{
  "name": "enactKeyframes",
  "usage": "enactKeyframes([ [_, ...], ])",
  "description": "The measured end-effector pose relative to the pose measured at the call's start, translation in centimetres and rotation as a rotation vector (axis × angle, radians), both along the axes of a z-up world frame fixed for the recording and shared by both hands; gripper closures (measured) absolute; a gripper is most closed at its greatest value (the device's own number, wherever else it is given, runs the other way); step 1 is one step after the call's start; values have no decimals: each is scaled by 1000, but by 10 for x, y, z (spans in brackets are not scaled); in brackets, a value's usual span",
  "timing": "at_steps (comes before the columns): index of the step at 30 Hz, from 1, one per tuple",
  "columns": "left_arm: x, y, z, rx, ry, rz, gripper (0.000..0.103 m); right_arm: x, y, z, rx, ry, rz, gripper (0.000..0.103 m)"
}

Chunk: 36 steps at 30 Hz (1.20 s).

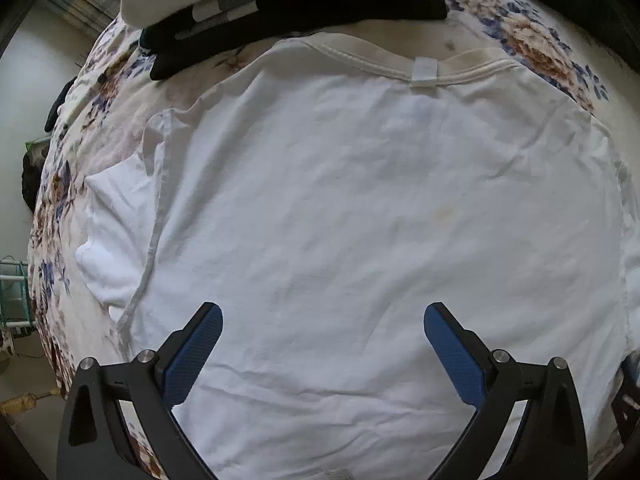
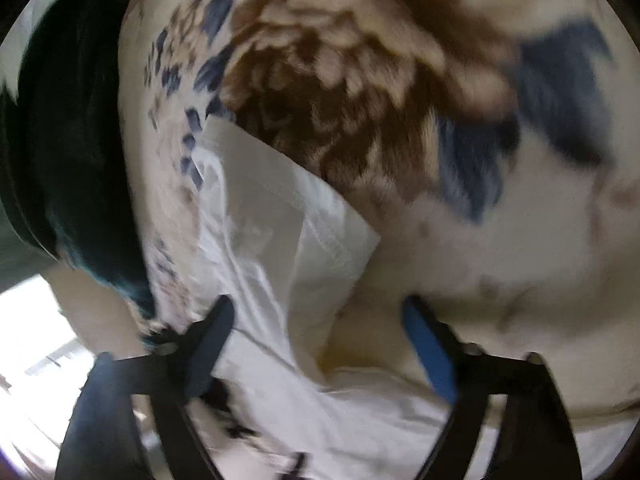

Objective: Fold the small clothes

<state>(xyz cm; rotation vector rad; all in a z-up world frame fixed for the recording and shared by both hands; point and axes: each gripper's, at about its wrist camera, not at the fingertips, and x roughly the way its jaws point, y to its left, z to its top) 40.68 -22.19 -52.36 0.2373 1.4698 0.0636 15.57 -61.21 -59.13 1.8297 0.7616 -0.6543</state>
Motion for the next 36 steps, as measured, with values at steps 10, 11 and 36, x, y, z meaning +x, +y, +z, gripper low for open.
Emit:
enactKeyframes([
  [10,9,43,14,-12,-34,65,0,121,43,95,-613,164,455,90],
  [11,9,52,16,-11,-38,81,0,134,58,104,-687,168,545,91],
  [36,-26,179,26,19,-69,214,0,152,269,90,-934,108,1337,60],
])
